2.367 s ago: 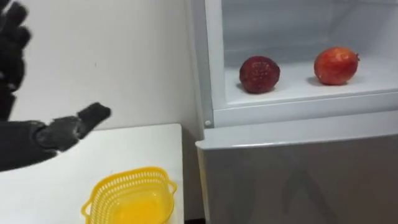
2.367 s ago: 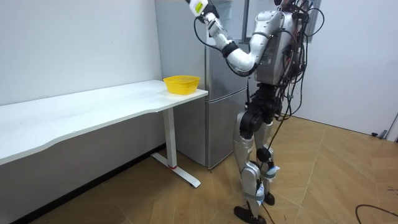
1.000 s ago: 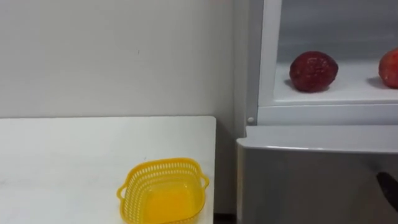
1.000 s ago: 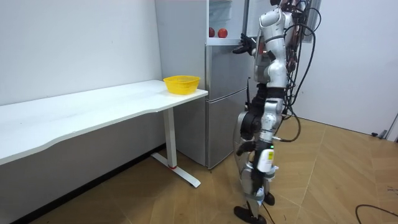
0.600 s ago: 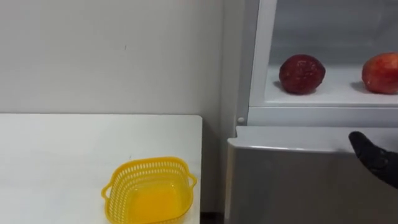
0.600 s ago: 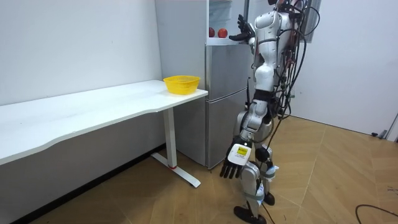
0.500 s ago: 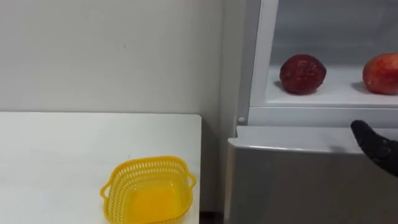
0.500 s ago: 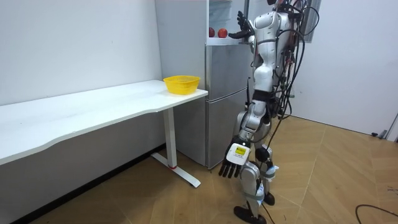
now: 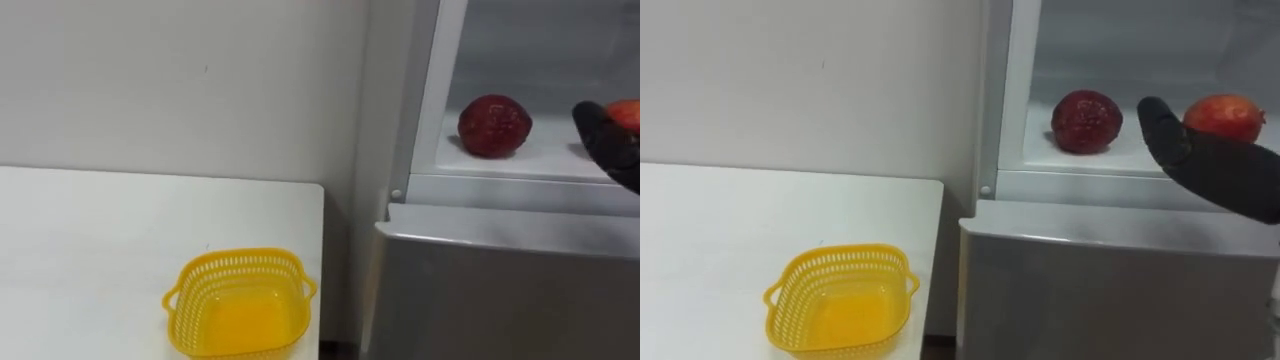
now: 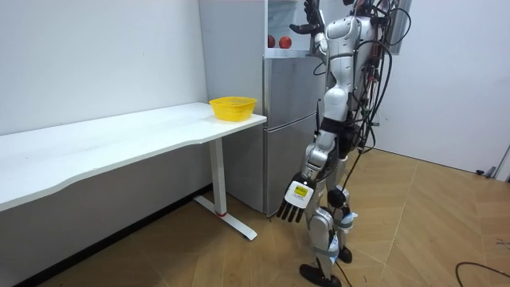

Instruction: Retrieve from the upper fridge

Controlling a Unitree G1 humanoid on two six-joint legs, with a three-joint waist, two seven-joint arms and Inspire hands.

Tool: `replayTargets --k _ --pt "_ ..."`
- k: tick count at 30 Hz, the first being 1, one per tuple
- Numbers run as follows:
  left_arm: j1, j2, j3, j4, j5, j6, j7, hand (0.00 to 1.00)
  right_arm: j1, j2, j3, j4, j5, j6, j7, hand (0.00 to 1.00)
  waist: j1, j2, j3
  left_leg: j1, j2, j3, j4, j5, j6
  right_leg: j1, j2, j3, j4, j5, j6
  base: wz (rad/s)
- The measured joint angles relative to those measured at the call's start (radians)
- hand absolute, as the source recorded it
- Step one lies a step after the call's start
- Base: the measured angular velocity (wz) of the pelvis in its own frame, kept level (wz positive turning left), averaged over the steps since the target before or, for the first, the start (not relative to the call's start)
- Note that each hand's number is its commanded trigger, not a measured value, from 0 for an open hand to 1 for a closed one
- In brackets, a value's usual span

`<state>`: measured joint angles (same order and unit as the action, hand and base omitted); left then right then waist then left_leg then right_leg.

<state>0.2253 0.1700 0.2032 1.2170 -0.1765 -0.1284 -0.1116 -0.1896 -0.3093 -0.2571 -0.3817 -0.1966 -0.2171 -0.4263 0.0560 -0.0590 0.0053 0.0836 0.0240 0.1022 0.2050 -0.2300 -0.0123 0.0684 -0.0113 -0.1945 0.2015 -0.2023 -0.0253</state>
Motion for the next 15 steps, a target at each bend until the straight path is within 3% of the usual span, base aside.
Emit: replayTargets --k 4,7,15 --pt "-0.001 0.003 -0.013 -0.021 0.028 0.014 0.002 0.0 -0.008 -0.039 0.001 0.052 0.015 0.009 0.003 0.0 0.003 -0.002 0.0021 0.0 0.0 -0.007 -0.001 0.0 0.0 0.002 0.0 -0.004 0.0 0.0 0.0 0.02" --pt "-0.002 0.003 -0.012 -0.019 0.033 0.02 -0.002 0.0 -0.048 -0.039 0.004 0.094 0.016 0.024 0.003 0.0 0.007 -0.001 0.0059 0.008 0.001 -0.009 -0.003 0.0 0.0 0.007 0.002 -0.002 0.001 0.001 -0.001 -0.03" --pt "-0.003 0.007 -0.014 -0.019 0.062 0.041 -0.02 0.0 -0.159 -0.04 0.049 0.193 0.033 0.047 0.012 0.0 0.024 -0.002 0.0059 0.014 0.001 -0.002 -0.007 0.0 0.0 0.001 0.001 0.002 0.003 0.001 -0.001 -0.01"
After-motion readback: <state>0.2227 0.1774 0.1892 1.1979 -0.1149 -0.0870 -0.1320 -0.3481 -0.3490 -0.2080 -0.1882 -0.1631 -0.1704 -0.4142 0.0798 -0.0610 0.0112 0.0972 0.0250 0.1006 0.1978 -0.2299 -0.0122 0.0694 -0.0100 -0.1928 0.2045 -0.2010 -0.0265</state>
